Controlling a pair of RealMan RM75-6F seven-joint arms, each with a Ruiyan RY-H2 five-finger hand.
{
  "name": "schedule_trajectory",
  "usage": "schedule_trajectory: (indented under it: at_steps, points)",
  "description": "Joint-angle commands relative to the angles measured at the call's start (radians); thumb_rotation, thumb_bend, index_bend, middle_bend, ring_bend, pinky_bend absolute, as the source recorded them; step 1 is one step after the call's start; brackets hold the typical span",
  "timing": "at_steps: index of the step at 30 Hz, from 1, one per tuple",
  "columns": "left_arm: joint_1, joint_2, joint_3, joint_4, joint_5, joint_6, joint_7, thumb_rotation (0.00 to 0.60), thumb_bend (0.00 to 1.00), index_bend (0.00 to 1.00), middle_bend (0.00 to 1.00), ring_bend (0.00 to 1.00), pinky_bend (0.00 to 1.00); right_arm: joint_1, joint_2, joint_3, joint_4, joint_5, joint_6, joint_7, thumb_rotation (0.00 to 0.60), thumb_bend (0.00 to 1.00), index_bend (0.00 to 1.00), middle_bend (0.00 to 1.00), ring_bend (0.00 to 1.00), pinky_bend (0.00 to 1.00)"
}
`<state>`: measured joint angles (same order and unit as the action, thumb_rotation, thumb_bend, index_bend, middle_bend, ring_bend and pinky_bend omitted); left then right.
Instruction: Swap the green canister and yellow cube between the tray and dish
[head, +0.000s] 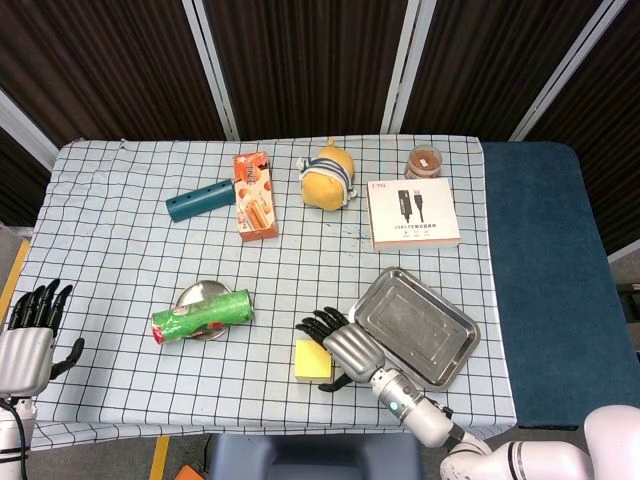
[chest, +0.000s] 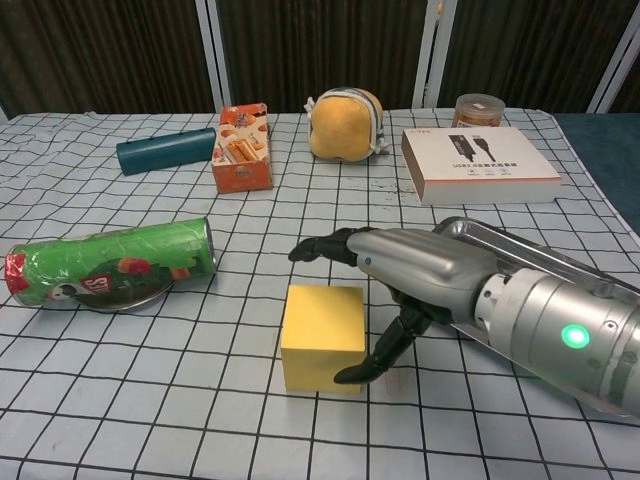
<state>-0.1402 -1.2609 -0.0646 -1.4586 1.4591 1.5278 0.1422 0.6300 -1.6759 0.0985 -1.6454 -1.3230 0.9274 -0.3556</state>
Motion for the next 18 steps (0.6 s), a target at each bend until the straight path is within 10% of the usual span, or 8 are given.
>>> schedule_trajectory:
  at_steps: [1, 18]
  points:
    - [0.001, 0.002, -0.002, -0.001, 0.001, -0.001, -0.003, 0.6, 0.35, 0.0, 0.0, 0.0, 0.09, 0.014, -0.023, -0.008, 0.024, -0.002, 0.0, -0.033, 0.6, 0.05, 0.29, 0.26, 0.21, 0.09]
    - [0.003, 0.007, -0.004, -0.001, 0.008, -0.014, -0.017, 0.6, 0.35, 0.0, 0.0, 0.0, 0.09, -0.004, -0.117, -0.019, 0.143, -0.104, 0.123, 0.023, 0.6, 0.17, 0.68, 0.53, 0.57, 0.39]
